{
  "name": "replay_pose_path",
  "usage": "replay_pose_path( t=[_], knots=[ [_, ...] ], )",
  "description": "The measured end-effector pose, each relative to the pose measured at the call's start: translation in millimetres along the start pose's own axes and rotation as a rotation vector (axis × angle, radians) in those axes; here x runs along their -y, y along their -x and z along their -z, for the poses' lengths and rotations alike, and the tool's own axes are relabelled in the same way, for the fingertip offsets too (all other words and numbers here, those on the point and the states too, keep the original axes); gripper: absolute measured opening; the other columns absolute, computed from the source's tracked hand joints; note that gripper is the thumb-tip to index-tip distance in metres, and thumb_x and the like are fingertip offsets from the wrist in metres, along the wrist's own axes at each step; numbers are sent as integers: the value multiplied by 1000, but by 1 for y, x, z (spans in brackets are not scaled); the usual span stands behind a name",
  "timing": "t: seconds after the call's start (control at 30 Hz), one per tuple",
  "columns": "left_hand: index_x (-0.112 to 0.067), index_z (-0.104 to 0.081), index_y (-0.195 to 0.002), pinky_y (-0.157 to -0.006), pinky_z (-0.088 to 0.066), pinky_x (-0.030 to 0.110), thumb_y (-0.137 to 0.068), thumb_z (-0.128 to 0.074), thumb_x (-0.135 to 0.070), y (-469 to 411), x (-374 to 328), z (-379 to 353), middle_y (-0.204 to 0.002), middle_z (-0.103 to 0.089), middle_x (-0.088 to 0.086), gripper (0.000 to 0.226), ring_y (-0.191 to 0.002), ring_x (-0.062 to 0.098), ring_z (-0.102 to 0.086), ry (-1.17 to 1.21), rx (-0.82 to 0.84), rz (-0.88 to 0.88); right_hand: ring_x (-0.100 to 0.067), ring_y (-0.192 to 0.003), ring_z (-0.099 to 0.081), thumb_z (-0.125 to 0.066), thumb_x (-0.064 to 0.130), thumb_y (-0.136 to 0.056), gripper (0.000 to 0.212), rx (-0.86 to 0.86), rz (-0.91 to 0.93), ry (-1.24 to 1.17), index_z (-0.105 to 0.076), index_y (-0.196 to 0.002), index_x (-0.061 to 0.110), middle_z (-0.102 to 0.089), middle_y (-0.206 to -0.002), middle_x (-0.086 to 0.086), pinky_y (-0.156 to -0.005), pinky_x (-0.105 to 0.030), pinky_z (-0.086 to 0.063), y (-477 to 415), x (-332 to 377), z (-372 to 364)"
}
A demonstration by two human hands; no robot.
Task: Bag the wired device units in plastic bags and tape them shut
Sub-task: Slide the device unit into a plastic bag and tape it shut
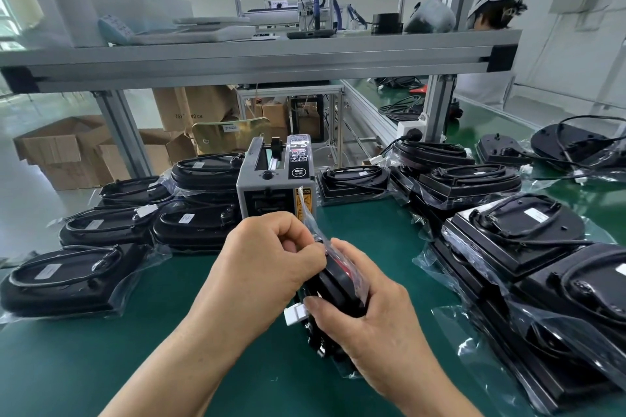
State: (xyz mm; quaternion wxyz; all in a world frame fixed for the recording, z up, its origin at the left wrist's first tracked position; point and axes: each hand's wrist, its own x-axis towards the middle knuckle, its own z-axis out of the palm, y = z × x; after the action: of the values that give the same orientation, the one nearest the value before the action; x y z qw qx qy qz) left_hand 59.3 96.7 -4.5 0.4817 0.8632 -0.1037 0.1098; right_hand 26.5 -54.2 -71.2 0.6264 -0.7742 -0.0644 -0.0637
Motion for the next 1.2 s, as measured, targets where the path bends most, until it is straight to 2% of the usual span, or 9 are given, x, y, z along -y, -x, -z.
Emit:
replay_pose_path(
  t=[0.13, 0.27, 0.4, 0.57, 0.77, 0.83, 0.93, 1.07, 1.2],
  knots=[
    [-30, -62, -78, -48, -39, 16, -67, -81, -36, -3, 3, 2, -59, -51, -16, 22, -50, 1, -43, 68, 6, 86, -4, -81, -72, -73, 52, -62, 78, -7, 2, 10, -50, -136, 45, -74, -97, 16, -68, -20, -57, 1, -1, -1],
    [-26, -63, -90, -69, -44, 21, -58, -69, -39, 1, 4, -4, -86, -61, -6, 35, -75, 7, -57, 257, 2, 222, 0, -83, -69, -72, 56, -60, 80, -23, 17, 59, -51, -136, 44, -72, -96, 18, -71, -15, -53, 1, -2, -2],
    [-22, -66, -85, -58, -44, 10, -70, -73, -28, 6, 4, -14, -80, -62, -6, 17, -66, 0, -56, 375, -33, 211, 0, -88, -69, -70, 58, -58, 82, -36, 30, 84, -52, -136, 44, -72, -99, 16, -77, -18, -55, -1, -3, -1],
    [-12, -63, -75, -49, -44, 12, -81, -71, -12, 4, 6, -24, -64, -59, -6, 9, -54, 2, -53, 459, -120, 244, 3, -96, -67, -71, 57, -58, 82, -20, 40, 100, -51, -137, 46, -71, -106, 19, -84, -22, -56, 0, -2, -2],
    [-27, -65, -77, -59, -52, 22, -79, -73, -27, 10, 8, -30, -90, -67, 1, 8, -72, 9, -64, 472, -173, 278, 5, -97, -67, -73, 54, -59, 79, -32, 62, 78, -52, -135, 46, -70, -108, 22, -83, -19, -56, 1, -3, -3],
    [-37, -64, -85, -74, -57, 34, -66, -70, -44, 15, 7, -32, -102, -65, -5, 21, -85, 11, -66, 406, -178, 256, 7, -97, -67, -76, 51, -61, 78, -46, 69, 61, -53, -135, 45, -70, -108, 24, -81, -13, -53, 0, -3, -3],
    [-47, -60, -91, -79, -58, 38, -59, -65, -54, 23, 4, -33, -101, -55, -22, 34, -89, 4, -62, 340, -178, 224, 6, -95, -68, -75, 55, -58, 81, -48, 64, 36, -53, -135, 45, -71, -106, 24, -80, -14, -54, 1, -2, -3],
    [-47, -60, -101, -81, -58, 37, -56, -73, -53, 21, 12, -27, -109, -58, -13, 46, -99, 11, -62, 350, -135, 204, 2, -95, -69, -73, 55, -59, 76, -55, 115, 33, -54, -133, 46, -72, -106, 21, -82, -20, -57, 1, -3, -5],
    [-47, -57, -112, -87, -57, 36, -40, -78, -66, 12, 17, -18, -121, -58, -11, 77, -108, 4, -62, 419, -47, 212, -2, -97, -71, -74, 33, -72, 59, -87, 307, -125, -59, -127, 49, -73, -110, 19, -79, -16, -56, -6, -4, -14]
  ],
)
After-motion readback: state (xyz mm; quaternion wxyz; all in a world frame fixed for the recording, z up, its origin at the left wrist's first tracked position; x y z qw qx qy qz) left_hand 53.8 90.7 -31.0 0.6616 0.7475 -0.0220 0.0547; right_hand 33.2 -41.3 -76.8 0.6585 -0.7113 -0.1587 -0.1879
